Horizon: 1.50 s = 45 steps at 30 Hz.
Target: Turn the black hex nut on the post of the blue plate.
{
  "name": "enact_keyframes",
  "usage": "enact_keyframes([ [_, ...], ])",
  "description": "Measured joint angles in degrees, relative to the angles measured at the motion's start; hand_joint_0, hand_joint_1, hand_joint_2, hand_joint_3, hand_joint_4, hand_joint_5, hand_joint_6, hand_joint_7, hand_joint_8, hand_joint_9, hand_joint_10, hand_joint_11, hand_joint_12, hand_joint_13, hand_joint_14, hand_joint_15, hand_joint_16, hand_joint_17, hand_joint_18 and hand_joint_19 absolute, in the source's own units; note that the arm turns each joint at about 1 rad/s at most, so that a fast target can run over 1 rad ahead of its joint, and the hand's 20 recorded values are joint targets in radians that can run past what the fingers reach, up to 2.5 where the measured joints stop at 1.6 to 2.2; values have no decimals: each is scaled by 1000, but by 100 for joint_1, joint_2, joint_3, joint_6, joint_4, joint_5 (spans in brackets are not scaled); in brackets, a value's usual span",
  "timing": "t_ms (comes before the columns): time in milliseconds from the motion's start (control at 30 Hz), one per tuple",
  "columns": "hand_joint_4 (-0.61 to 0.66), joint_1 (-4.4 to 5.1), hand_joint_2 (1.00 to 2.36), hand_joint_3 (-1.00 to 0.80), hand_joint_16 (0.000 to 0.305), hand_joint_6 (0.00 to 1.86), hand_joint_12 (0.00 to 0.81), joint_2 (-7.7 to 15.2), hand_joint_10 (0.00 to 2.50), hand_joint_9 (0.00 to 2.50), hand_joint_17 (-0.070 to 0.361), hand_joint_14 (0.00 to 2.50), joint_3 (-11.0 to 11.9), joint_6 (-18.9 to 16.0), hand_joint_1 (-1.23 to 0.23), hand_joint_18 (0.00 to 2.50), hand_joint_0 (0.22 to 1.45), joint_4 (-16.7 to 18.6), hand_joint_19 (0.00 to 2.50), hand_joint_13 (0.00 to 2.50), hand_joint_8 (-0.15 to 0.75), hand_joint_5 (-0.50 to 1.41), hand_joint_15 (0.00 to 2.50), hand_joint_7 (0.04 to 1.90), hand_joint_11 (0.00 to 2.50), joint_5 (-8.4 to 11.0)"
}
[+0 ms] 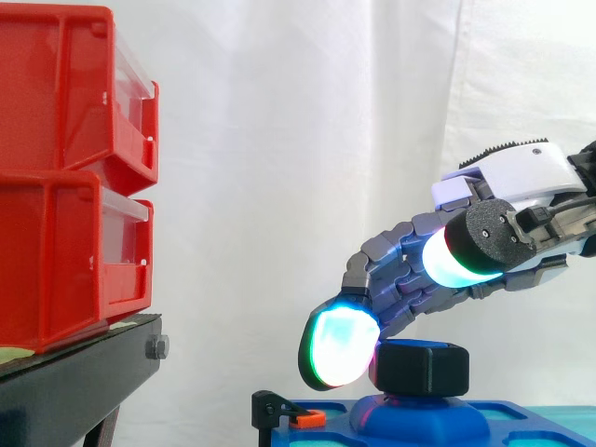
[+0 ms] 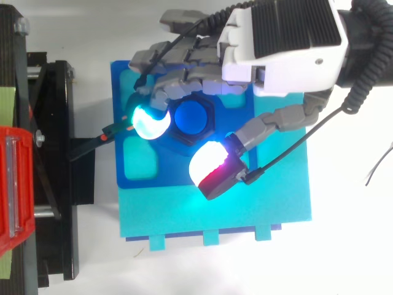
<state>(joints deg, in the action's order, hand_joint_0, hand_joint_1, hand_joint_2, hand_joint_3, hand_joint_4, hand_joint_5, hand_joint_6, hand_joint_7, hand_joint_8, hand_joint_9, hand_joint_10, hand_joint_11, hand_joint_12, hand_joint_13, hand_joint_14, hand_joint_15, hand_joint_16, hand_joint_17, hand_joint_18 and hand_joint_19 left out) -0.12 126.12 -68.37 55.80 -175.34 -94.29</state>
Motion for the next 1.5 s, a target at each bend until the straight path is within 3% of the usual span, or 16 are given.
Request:
enact_keyframes([
  [333, 179, -181, 1000, -500, 55, 502, 365, 2, 0, 162, 125, 0, 0, 34, -340, 0, 456, -11, 0, 123, 229, -214, 0, 808, 0, -276],
  [667, 179, -512, 1000, -500, 55, 502, 364, 1, 0, 162, 125, 0, 0, 70, -339, 0, 456, -18, 0, 121, 228, -214, 0, 809, 0, -766],
  [867, 180, -609, 1000, -500, 55, 502, 364, 0, 0, 163, 124, 0, 13, 65, -340, 0, 457, 19, 7, 121, 228, -214, 0, 811, 0, -891],
  [1233, 182, -502, 1000, -500, 55, 502, 365, 0, 0, 167, 125, 0, 318, 76, -340, 0, 456, -32, 7, 122, 228, -213, 0, 808, 0, -815],
  [1500, 184, -298, 1000, -500, 55, 502, 365, 0, 0, 167, 125, 1, 340, 169, -341, 0, 456, 113, 8, 125, 228, -213, 0, 811, 0, -354],
])
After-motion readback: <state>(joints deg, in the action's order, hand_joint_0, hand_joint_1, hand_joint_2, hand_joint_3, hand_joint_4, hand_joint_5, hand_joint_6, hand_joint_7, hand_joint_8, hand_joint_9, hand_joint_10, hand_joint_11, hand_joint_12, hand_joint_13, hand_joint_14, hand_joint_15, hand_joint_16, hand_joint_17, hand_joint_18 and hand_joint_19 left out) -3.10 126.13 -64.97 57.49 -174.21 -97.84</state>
